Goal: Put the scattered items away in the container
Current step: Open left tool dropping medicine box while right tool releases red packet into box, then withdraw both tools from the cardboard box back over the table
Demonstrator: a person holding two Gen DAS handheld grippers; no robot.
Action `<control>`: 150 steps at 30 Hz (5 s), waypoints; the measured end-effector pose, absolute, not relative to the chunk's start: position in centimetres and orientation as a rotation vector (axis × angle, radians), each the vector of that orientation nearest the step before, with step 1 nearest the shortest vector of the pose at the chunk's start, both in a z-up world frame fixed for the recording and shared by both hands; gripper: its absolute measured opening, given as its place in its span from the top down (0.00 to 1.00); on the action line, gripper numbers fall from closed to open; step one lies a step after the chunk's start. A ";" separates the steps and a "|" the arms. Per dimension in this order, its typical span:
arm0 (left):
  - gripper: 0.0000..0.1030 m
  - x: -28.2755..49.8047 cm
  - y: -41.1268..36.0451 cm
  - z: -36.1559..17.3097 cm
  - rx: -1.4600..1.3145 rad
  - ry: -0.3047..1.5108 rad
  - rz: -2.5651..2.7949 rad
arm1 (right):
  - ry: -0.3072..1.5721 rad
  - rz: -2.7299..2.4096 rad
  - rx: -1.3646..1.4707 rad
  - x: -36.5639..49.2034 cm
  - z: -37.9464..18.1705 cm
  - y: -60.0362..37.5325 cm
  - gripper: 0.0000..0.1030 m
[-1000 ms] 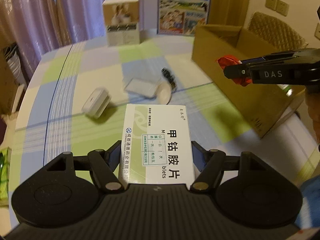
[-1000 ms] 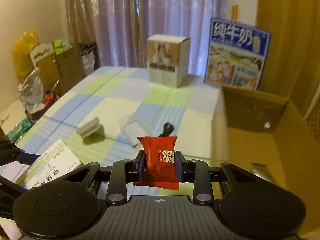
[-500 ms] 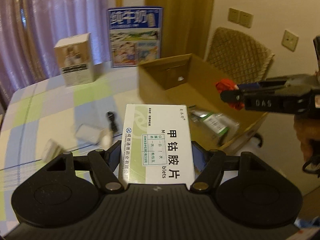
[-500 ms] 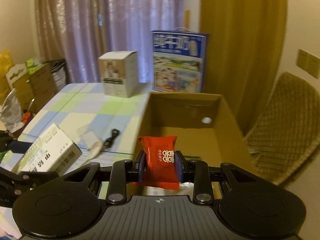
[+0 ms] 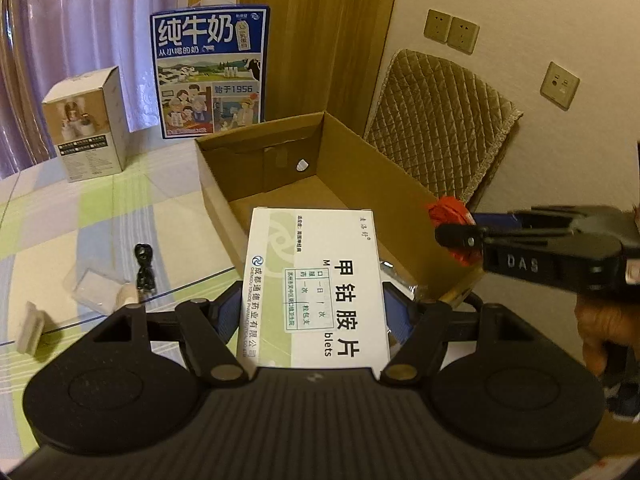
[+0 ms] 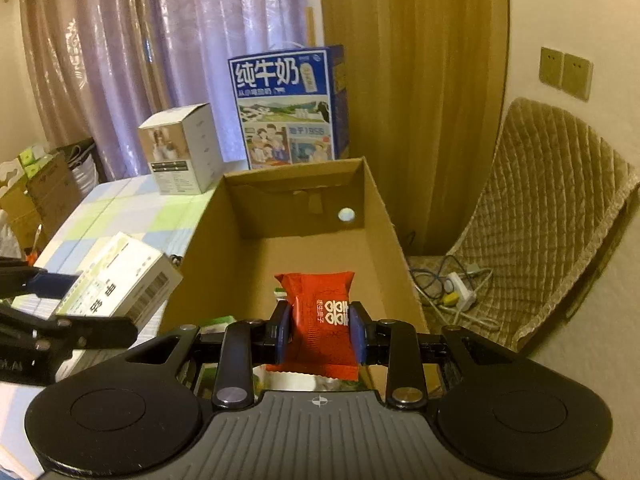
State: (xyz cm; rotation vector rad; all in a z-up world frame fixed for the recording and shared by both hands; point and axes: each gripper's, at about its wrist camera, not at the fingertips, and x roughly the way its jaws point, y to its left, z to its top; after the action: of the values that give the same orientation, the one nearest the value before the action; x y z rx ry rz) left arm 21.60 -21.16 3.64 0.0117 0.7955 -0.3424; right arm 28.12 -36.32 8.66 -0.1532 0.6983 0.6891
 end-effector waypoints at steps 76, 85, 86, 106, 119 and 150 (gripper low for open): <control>0.24 32.6 -21.4 1.4 -0.100 0.796 -0.320 | 0.726 0.697 -0.133 36.1 5.4 -32.0 0.67; 0.24 30.7 -19.3 1.3 -0.095 0.799 -0.284 | 0.721 0.694 -0.125 35.2 5.9 -32.3 0.33; 0.24 30.5 -18.9 1.4 -0.097 0.799 -0.283 | 0.722 0.695 -0.122 35.0 5.9 -32.4 0.33; 0.16 22.4 -13.1 2.8 -0.044 0.813 -0.182 | 0.725 0.752 -0.080 27.4 8.0 -33.2 0.17; 0.03 14.4 -4.6 2.4 -0.039 0.829 -0.059 | 0.703 0.843 -0.088 21.1 9.5 -31.2 0.02; 0.02 12.6 4.7 -4.6 -0.012 0.884 -0.013 | 0.801 1.027 -0.164 15.8 4.5 -18.5 0.02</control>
State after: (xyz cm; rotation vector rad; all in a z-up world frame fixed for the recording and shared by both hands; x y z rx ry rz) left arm 12.61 4.68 -4.57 -0.0120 0.8837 -0.0129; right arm 15.81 -18.49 4.51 -0.1639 0.8012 1.0273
